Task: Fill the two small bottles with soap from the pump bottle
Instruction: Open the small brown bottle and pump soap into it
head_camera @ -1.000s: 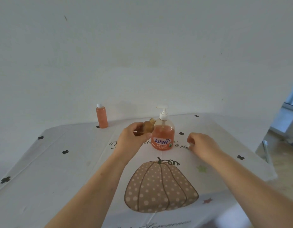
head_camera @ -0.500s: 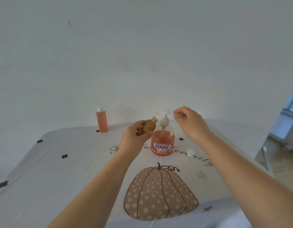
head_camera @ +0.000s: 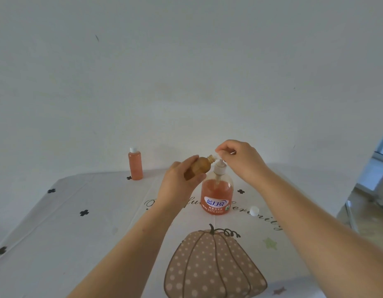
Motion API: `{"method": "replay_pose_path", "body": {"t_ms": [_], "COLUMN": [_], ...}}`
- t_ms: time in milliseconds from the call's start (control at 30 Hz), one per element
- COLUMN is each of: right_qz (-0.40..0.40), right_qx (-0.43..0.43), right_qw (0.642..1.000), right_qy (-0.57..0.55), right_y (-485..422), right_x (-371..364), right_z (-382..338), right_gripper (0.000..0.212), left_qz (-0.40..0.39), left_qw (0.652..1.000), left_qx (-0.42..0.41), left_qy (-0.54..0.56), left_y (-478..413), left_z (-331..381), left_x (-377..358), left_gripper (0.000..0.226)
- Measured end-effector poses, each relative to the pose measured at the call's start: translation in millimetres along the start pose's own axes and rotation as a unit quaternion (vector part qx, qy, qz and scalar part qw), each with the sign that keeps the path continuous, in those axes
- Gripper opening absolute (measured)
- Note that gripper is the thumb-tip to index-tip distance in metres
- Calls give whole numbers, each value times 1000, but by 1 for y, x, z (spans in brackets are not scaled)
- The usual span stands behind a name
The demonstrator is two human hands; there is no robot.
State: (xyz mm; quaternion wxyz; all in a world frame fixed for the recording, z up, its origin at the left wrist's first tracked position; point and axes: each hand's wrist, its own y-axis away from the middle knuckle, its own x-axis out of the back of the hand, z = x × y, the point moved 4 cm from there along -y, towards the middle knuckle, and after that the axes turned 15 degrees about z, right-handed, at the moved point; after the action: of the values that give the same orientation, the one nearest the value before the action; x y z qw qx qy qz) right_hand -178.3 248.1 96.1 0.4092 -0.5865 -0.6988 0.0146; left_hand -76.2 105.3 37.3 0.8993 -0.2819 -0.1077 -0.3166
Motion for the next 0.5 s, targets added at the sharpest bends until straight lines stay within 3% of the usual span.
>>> {"method": "replay_pose_path", "body": {"t_ms": [200, 500], "right_qz": [-22, -8], "right_qx": [-20, -35], "right_qw": [1000, 999], "right_qy": [-5, 34], "right_y": [-7, -50], "right_x": [2, -15], "right_z": [-1, -14], "right_gripper": [14, 23], "left_qz": [-30, -50], "left_qw": [1000, 982], "left_qx": [0, 96], "left_qy": [-3, 157], "left_y": [-7, -9], "left_z": [-3, -13], "left_x": [9, 22], "left_gripper": [61, 38]}}
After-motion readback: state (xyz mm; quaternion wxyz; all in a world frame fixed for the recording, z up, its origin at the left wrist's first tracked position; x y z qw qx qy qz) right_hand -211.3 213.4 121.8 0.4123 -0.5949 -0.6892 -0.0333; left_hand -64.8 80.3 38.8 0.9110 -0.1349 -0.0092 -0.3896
